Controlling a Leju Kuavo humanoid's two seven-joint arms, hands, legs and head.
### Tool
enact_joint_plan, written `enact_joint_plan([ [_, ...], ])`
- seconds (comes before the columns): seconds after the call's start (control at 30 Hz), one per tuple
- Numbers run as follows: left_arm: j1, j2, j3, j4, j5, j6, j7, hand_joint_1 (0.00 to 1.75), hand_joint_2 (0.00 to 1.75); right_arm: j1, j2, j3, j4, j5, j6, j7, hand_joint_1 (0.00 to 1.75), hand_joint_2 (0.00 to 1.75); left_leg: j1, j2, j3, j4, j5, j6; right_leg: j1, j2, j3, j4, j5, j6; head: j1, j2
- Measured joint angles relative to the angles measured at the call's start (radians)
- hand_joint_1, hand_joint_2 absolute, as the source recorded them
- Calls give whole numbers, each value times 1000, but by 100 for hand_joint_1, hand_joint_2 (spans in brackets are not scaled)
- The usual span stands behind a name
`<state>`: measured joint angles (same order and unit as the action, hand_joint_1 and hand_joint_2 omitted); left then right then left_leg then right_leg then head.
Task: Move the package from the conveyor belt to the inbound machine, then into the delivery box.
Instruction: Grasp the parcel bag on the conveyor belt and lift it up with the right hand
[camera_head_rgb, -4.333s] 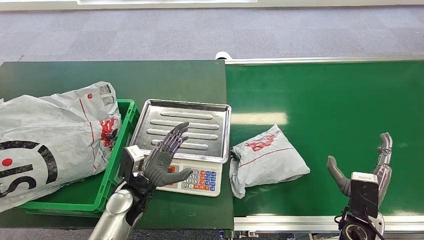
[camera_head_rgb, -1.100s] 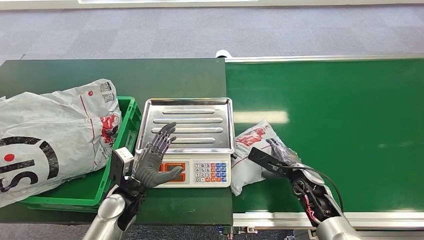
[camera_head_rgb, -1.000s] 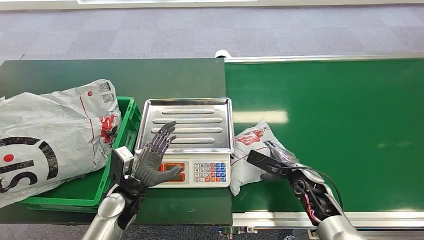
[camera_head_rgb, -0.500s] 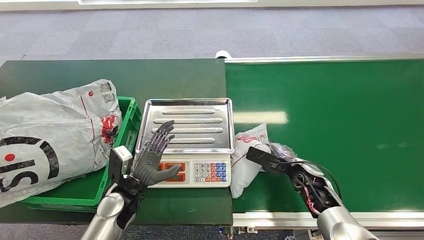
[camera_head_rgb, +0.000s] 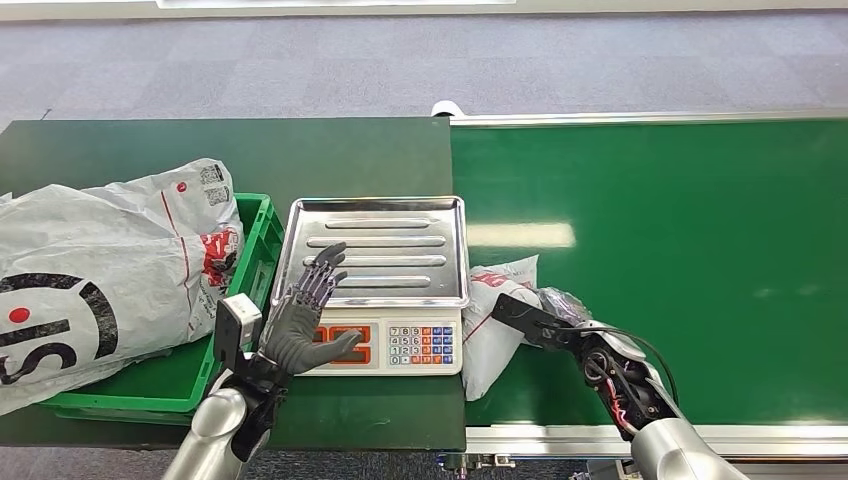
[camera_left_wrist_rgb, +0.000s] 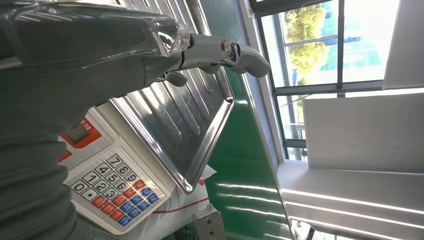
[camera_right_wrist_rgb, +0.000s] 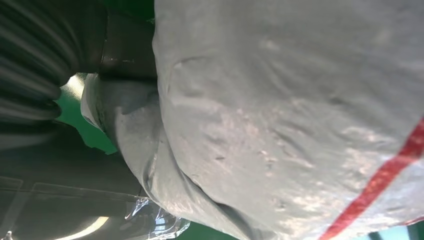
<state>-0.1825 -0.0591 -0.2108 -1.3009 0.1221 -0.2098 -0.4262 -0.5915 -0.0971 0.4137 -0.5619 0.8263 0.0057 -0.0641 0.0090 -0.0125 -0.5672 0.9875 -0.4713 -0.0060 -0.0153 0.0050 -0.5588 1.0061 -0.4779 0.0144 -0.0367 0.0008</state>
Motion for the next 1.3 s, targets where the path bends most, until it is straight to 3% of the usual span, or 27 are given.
enact_joint_plan([
  [0.17,2,0,1,-4,0,0,2,0,175,3,2,-2,0,-1,-5,0,175,175,0,0,0,0,0,0,0,0,0,0,0,0,0,0],
  [0.27,6,0,2,-10,0,-1,2,0,175,17,4,-15,-6,-29,-56,-16,175,175,0,-1,0,0,0,0,0,0,0,0,0,0,0,0],
  [0.43,17,0,8,-29,0,-10,5,0,175,91,4,-95,-89,-175,-156,-144,175,175,0,-2,-3,0,0,0,0,-1,-2,0,0,0,0,0],
  [0.73,19,2,22,-31,71,-79,-26,0,175,238,10,-322,-476,-500,-242,-439,175,175,0,-3,-6,0,0,0,0,-1,-6,0,0,0,0,0],
  [1.1,18,-9,72,-87,114,-29,-46,0,175,372,66,-514,-1018,-678,-405,-597,175,175,0,-2,-7,0,0,0,0,-1,-7,0,0,0,0,0],
  [1.3,17,-16,114,-161,21,127,-133,0,175,389,88,-551,-1222,-683,-470,-631,175,175,0,0,-7,0,0,0,0,0,-7,0,0,0,0,0],
])
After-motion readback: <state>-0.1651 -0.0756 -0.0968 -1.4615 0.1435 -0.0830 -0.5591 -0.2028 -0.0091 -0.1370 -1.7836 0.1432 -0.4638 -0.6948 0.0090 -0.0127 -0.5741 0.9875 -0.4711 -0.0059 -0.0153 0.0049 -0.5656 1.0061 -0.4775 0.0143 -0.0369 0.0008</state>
